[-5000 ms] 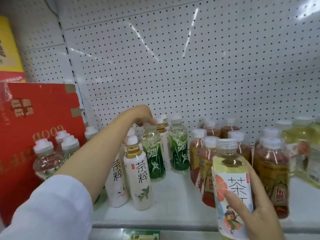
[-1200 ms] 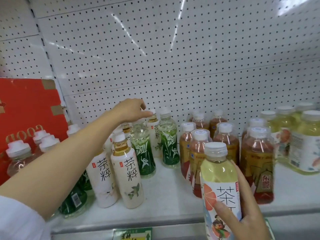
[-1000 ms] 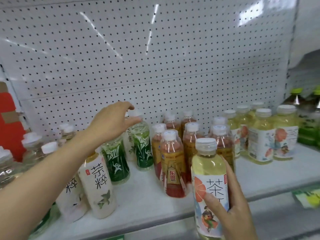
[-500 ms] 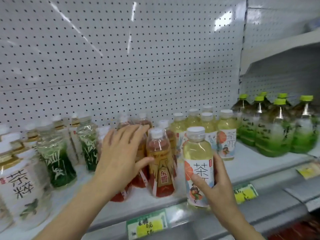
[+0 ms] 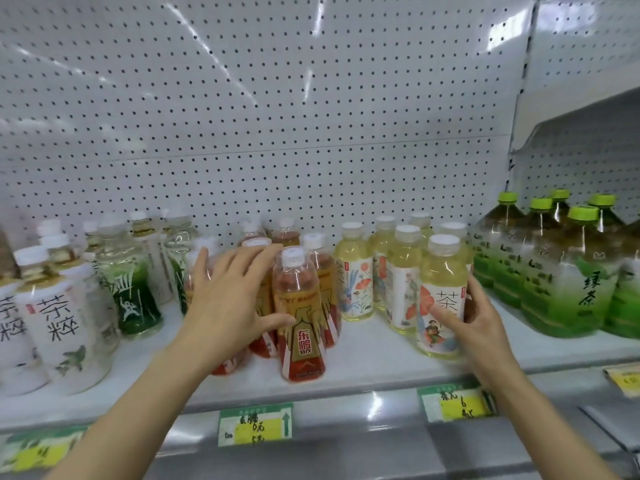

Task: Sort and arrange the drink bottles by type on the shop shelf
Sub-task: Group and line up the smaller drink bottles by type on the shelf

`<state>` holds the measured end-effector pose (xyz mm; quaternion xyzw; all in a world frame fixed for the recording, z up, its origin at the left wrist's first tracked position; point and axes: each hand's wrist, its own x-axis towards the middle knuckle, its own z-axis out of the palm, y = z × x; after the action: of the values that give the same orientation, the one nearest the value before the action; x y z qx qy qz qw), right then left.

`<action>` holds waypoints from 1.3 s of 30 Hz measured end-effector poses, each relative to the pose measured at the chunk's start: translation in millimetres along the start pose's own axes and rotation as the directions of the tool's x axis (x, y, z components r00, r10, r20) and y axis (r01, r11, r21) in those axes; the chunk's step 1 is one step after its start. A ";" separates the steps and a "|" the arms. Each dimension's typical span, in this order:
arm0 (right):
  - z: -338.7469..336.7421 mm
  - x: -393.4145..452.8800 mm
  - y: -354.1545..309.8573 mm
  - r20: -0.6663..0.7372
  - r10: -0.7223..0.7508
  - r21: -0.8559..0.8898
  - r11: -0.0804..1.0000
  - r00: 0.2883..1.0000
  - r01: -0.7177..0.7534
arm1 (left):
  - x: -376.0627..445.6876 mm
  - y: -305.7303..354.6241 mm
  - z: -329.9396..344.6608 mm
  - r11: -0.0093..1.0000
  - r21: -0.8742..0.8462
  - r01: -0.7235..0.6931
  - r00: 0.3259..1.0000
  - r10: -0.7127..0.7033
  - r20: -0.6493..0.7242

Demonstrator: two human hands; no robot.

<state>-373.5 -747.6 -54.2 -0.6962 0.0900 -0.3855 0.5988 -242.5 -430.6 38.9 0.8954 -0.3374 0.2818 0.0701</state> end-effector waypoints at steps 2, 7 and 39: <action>0.0 1.0 0.6 0.021 -0.014 -0.070 0.997 1.000 0.016 | -0.1 6.6 -0.1 1.000 -0.007 0.014 1.000 -0.014 -0.014; -0.3 -5.3 -10.3 -0.090 -0.070 -0.417 0.909 0.993 0.026 | -6.8 4.5 9.1 1.000 -0.030 0.005 0.995 -0.008 -0.102; 179.4 -8.2 -11.4 0.346 -0.125 -0.289 0.929 0.930 0.232 | -22.3 -77.5 107.0 0.256 -0.892 0.372 0.885 -0.388 0.258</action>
<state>-267.3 -602.6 -44.9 -0.8439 -0.0112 -0.3000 0.4446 -157.4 -392.6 -57.3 0.7492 -0.2102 0.0238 0.6276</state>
